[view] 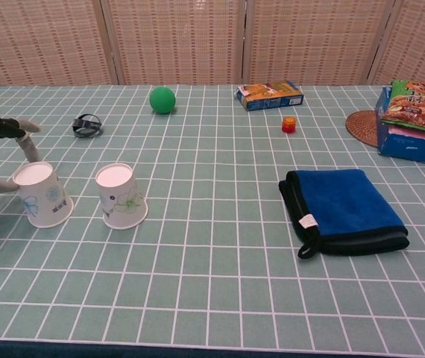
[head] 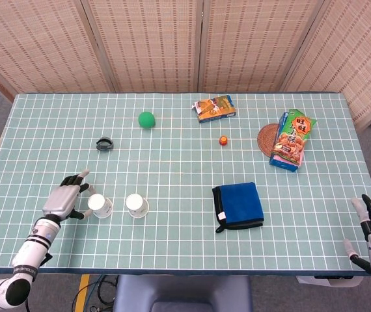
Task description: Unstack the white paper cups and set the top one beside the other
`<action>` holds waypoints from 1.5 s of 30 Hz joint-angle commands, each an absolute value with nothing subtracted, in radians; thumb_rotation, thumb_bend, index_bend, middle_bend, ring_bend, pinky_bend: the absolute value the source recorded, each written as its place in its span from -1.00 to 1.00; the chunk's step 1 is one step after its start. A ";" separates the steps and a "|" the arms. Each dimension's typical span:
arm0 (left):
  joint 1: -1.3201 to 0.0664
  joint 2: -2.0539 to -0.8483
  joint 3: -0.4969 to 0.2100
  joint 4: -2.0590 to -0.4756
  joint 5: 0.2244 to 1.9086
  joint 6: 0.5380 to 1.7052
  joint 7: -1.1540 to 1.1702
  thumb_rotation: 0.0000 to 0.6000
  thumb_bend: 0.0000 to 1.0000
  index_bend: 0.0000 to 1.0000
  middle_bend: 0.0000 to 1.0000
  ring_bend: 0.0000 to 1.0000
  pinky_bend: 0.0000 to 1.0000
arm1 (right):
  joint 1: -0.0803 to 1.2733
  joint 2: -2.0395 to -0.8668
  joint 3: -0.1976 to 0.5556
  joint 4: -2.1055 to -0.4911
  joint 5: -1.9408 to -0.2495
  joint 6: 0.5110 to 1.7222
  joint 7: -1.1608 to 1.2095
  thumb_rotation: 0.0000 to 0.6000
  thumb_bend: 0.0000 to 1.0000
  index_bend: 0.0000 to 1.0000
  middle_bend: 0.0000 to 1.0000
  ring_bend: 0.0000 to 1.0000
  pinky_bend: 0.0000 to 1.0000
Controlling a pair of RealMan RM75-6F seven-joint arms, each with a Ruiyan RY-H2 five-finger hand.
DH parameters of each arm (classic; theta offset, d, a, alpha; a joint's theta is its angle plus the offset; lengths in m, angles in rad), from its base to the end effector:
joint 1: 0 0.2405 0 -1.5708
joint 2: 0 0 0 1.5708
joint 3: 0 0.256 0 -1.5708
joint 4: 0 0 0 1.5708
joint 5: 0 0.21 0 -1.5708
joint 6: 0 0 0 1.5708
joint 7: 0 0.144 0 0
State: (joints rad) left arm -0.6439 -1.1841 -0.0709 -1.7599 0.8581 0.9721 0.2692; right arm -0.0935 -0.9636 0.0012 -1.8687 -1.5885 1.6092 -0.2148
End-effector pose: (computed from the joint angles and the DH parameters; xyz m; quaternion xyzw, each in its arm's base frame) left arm -0.2275 0.3096 0.0734 -0.6693 -0.5040 -0.2807 0.4682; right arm -0.2822 -0.1183 0.1912 0.5911 -0.3668 0.3388 0.6335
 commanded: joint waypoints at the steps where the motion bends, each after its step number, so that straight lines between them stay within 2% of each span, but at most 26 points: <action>1: -0.637 -1.185 -0.074 -1.755 0.873 0.970 0.252 1.00 -0.41 -0.28 -1.00 -1.00 -1.00 | -0.094 -0.964 0.001 -1.869 -1.589 1.610 -0.216 1.00 -0.38 -0.99 -1.00 -1.00 -1.00; 8: -0.620 -1.183 -0.074 -1.745 0.905 0.965 0.218 1.00 -0.41 -0.64 -1.00 -1.00 -1.00 | -0.095 -0.969 0.001 -1.868 -1.591 1.613 -0.225 1.00 -0.38 -0.99 -1.00 -1.00 -1.00; 13: -0.603 -1.155 -0.073 -1.791 0.924 0.995 0.228 1.00 -0.41 -0.78 -1.00 -1.00 -1.00 | -0.094 -0.972 0.001 -1.867 -1.590 1.610 -0.232 1.00 -0.38 -0.99 -1.00 -1.00 -1.00; 21: -0.524 -1.028 -0.022 -2.044 0.943 1.199 0.398 1.00 -0.41 -0.79 -1.00 -1.00 -1.00 | -0.099 -0.978 -0.006 -1.867 -1.611 1.620 -0.242 1.00 -0.38 -0.99 -1.00 -1.00 -1.00; 27: -0.391 -0.998 0.073 -2.126 1.098 1.374 0.443 1.00 -0.41 -0.82 -1.00 -1.00 -1.00 | -0.107 -0.987 -0.019 -1.865 -1.641 1.630 -0.256 1.00 -0.38 -0.99 -1.00 -1.00 -1.00; 32: -0.274 -1.014 0.143 -2.072 1.270 1.503 0.417 1.00 -0.41 -0.84 -1.00 -1.00 -1.00 | -0.102 -0.988 -0.014 -1.867 -1.617 1.614 -0.251 1.00 -0.38 -0.99 -1.00 -1.00 -1.00; 36: -0.130 -1.085 0.194 -1.881 1.462 1.682 0.322 1.00 -0.41 -0.88 -1.00 -1.00 -1.00 | -0.111 -1.006 -0.008 -1.875 -1.598 1.625 -0.288 1.00 -0.38 -0.98 -1.00 -1.00 -1.00; 39: -0.068 -1.129 0.192 -1.774 1.501 1.751 0.273 1.00 -0.41 -0.91 -1.00 -1.00 -1.00 | -0.122 -1.029 -0.010 -1.878 -1.604 1.643 -0.320 1.00 -0.38 -0.98 -1.00 -1.00 -1.00; 45: -0.017 -1.159 0.161 -1.658 1.538 1.799 0.187 1.00 -0.41 -0.90 -1.00 -1.00 -1.00 | -0.130 -1.059 -0.005 -1.879 -1.595 1.654 -0.362 1.00 -0.38 -0.98 -1.00 -1.00 -1.00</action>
